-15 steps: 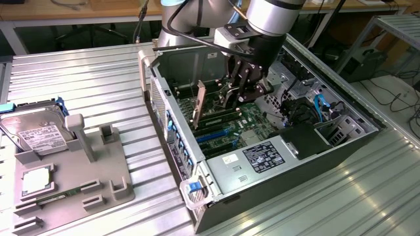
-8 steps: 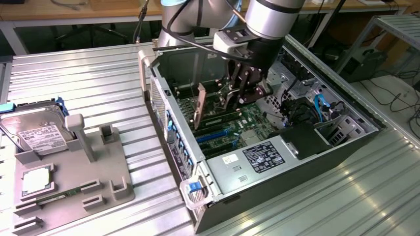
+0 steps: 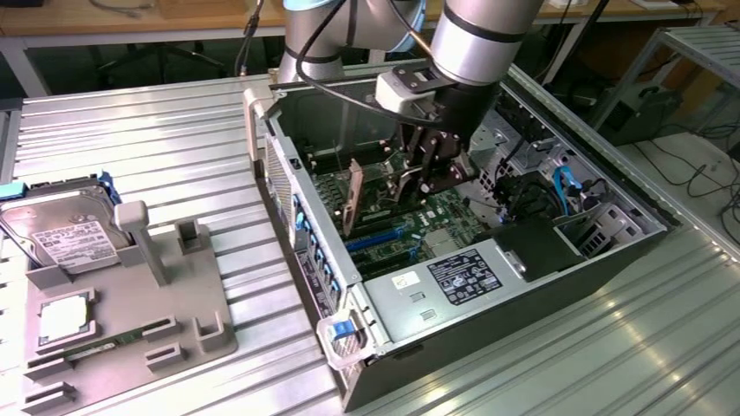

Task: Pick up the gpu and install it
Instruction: 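Insert the gpu into the slot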

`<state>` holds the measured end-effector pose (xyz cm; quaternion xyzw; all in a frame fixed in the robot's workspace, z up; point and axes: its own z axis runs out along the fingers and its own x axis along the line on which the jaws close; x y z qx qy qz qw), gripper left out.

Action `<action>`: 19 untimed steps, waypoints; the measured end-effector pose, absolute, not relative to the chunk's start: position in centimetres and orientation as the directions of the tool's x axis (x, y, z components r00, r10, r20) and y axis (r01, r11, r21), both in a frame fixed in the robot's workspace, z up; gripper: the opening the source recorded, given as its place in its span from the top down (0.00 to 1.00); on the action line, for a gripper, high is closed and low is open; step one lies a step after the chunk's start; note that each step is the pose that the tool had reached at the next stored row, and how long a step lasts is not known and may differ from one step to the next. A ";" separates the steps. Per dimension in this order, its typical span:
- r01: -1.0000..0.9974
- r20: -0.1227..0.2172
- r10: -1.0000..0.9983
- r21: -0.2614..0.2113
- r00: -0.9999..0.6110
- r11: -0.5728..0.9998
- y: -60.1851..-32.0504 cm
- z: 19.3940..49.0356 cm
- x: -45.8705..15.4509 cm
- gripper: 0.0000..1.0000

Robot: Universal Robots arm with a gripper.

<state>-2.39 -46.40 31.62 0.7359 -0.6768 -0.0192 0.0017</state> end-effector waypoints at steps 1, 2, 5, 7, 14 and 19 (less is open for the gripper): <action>-0.996 -0.026 -0.996 0.028 0.083 -0.084 -46.4 31.4 -2.4 0.72; -0.996 -0.026 -0.996 0.029 0.083 -0.084 -46.4 31.2 -2.4 0.72; -0.996 -0.027 -0.996 0.028 0.083 -0.084 -46.4 30.7 -2.4 0.72; -0.996 -0.027 -0.996 0.028 0.083 -0.084 -46.4 30.4 -2.4 0.72; -0.996 -0.027 -0.996 0.028 0.083 -0.084 -46.4 29.1 -2.4 0.72; -0.996 -0.027 -0.996 0.028 0.083 -0.084 -46.4 28.4 -2.4 0.72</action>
